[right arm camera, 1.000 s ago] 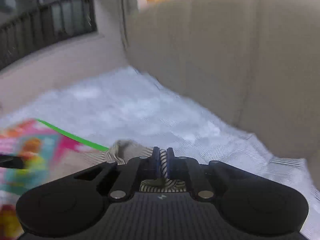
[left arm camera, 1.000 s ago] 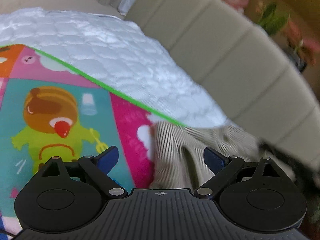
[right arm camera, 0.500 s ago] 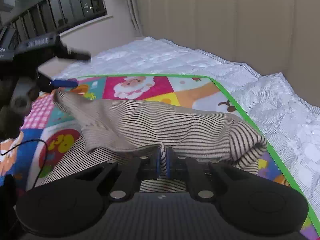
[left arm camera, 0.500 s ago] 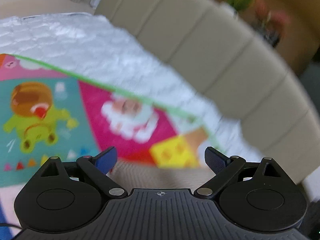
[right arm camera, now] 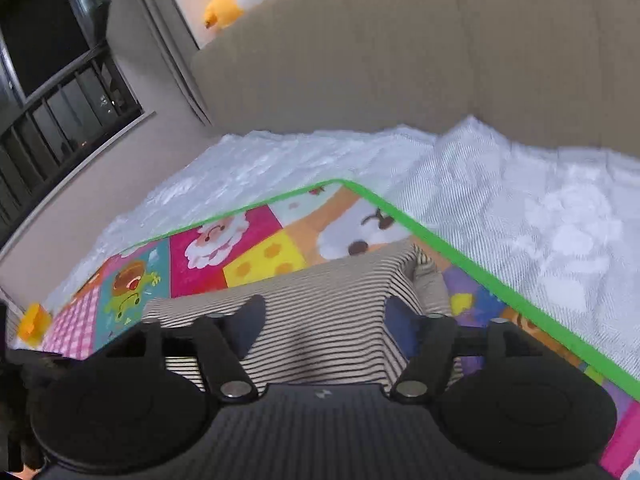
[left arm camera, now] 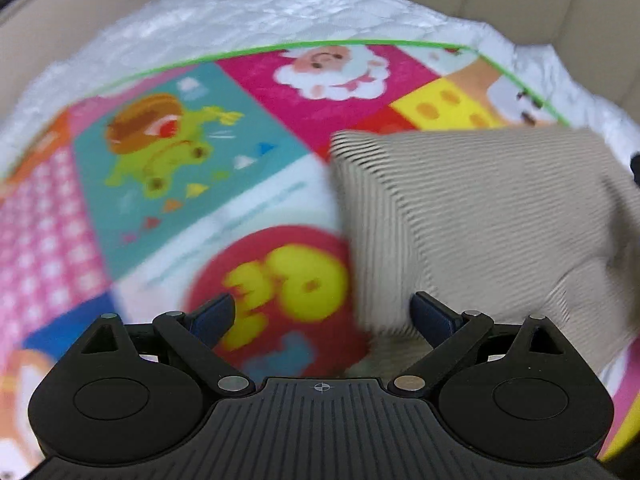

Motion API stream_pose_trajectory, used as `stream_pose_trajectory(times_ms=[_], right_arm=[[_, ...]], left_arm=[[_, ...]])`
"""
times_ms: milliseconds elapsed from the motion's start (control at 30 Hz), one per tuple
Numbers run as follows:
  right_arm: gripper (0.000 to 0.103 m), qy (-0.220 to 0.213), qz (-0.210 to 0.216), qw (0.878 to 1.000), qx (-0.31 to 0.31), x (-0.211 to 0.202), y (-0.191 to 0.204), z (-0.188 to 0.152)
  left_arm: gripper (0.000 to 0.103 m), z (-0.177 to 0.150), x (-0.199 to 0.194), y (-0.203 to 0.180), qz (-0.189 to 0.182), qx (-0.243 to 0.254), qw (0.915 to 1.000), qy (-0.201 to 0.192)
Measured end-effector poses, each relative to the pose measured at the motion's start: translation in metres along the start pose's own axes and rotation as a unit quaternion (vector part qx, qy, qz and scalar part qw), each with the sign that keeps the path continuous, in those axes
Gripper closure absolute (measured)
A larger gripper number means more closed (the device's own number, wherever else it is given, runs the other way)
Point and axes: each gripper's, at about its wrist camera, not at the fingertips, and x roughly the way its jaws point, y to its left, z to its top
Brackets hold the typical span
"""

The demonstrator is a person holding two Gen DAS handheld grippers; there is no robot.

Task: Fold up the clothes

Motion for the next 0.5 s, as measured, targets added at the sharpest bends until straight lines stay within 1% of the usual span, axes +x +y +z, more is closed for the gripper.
stream_pose_trajectory(times_ms=[67,133,167,200,233,267,300,333,400,433,500], right_arm=[[0.032,0.029,-0.002,1.0,0.006,0.012,-0.006,-0.004],[0.032,0.053,-0.016,0.998,0.0,0.02,-0.006,-0.01],[0.031,0.064,-0.023,0.998,-0.004,0.024,-0.006,-0.013],[0.03,0.07,-0.03,0.997,-0.015,0.025,-0.003,-0.016],[0.025,0.073,-0.035,0.996,-0.029,0.024,0.001,-0.018],[0.021,0.078,-0.04,0.995,-0.044,0.024,0.007,-0.021],[0.011,0.085,-0.043,0.994,-0.06,0.023,0.013,-0.025],[0.004,0.093,-0.045,0.992,-0.075,0.022,0.019,-0.029],[0.004,0.099,-0.058,0.987,-0.114,0.022,0.032,-0.039],[0.004,0.098,-0.071,0.983,-0.139,0.022,0.038,-0.045],[0.004,0.092,-0.088,0.977,-0.172,0.018,0.047,-0.052]], left_arm=[[0.006,-0.008,-0.016,0.012,0.028,0.0,0.9996,0.0],[0.006,-0.014,-0.033,0.024,0.054,-0.001,0.9985,-0.004],[0.006,-0.017,-0.044,0.032,0.06,-0.008,0.9981,-0.011],[0.006,-0.018,-0.056,0.038,0.057,-0.022,0.9979,-0.021],[0.006,-0.019,-0.068,0.045,0.049,-0.039,0.9975,-0.034],[0.006,-0.02,-0.079,0.049,0.03,-0.059,0.9965,-0.05],[0.006,-0.019,-0.087,0.051,0.007,-0.08,0.9945,-0.067],[0.006,-0.019,-0.093,0.052,-0.017,-0.099,0.9916,-0.082],[0.006,-0.015,-0.094,0.045,-0.068,-0.128,0.984,-0.103],[0.006,-0.012,-0.089,0.039,-0.086,-0.134,0.9815,-0.106],[0.006,-0.006,-0.072,0.021,-0.11,-0.13,0.9803,-0.101]])
